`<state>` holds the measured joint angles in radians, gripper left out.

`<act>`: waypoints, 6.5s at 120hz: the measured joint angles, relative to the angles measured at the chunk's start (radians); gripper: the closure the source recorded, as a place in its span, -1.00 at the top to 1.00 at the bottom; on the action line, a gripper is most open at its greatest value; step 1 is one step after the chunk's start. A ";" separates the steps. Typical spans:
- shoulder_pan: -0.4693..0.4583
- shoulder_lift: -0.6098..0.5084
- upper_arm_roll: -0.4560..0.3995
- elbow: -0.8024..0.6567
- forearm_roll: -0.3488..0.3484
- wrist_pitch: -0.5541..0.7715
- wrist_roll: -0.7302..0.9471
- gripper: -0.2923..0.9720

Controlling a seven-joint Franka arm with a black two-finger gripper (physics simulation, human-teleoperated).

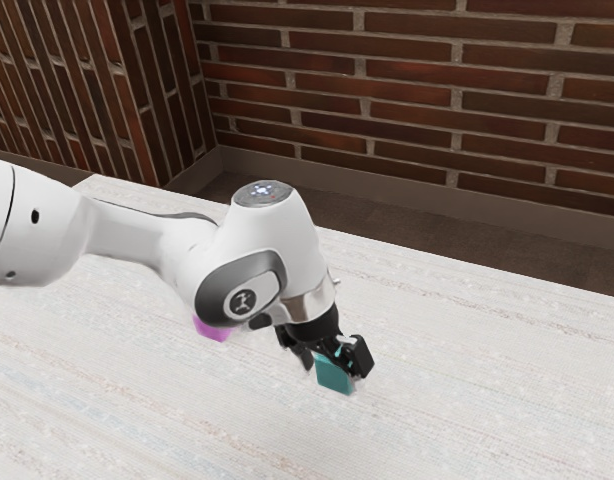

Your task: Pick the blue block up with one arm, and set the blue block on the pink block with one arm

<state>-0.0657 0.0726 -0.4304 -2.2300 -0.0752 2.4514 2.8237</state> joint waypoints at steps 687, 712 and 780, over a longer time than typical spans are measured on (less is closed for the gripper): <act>0.271 0.137 0.256 0.159 0.227 -0.051 0.074 0.07; 0.283 0.140 0.255 0.159 0.224 -0.046 0.074 0.07; 0.301 0.155 0.234 0.159 0.222 -0.043 0.074 0.07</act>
<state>0.2348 0.2272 -0.1967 -2.0706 0.1470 2.4079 2.8977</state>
